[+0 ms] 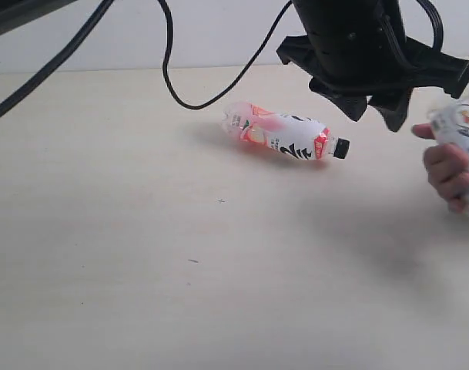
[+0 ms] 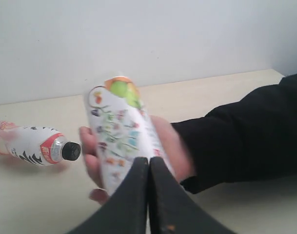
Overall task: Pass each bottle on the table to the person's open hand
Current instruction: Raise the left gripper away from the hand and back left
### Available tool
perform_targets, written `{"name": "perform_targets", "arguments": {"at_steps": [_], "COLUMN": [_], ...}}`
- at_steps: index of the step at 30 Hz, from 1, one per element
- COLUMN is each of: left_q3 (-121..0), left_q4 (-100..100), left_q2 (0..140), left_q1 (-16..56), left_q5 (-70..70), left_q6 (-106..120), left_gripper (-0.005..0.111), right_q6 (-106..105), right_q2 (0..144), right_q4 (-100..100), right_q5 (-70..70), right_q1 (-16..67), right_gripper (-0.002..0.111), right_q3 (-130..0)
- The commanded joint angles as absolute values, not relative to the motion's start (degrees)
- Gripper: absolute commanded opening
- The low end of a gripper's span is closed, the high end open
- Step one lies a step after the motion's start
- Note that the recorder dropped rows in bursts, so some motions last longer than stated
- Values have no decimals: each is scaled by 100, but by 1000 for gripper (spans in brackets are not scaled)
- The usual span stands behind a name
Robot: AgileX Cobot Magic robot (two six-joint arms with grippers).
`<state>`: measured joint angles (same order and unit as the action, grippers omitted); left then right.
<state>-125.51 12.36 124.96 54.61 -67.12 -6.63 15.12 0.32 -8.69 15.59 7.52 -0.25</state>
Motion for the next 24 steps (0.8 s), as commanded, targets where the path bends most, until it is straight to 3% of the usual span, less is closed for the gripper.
{"name": "perform_targets", "arguments": {"at_steps": [1, 2, 11, 16, 19, 24], "left_q3": [-12546, -12546, -12546, -12478, -12009, -11354], "left_q4": [1114, 1114, 1115, 1554, 2825, 3639], "left_q2": [12434, 12434, 12434, 12434, 12434, 12434], "left_q1": [5444, 5444, 5056, 4342, 3512, 2721], "left_q5": [-6982, -6996, -6996, -6996, -6996, -6996], "left_q6": [-195, -64, 1336, 2059, 3493, 6055], "left_gripper": [11, 0, 0, 0, 0, 0], "right_q6": [1515, 1515, 1515, 1515, 1515, 1515], "right_q2": [0, 0, 0, 0, 0, 0], "right_q4": [-892, -892, -892, -892, -892, -892], "right_q5": [1511, 1511, 1511, 1511, 1511, 1511], "right_q1": [771, 771, 771, 771, 771, 771], "right_gripper": [0, 0, 0, 0, 0, 0], "right_q3": [0, 0, 0, 0, 0, 0]}}
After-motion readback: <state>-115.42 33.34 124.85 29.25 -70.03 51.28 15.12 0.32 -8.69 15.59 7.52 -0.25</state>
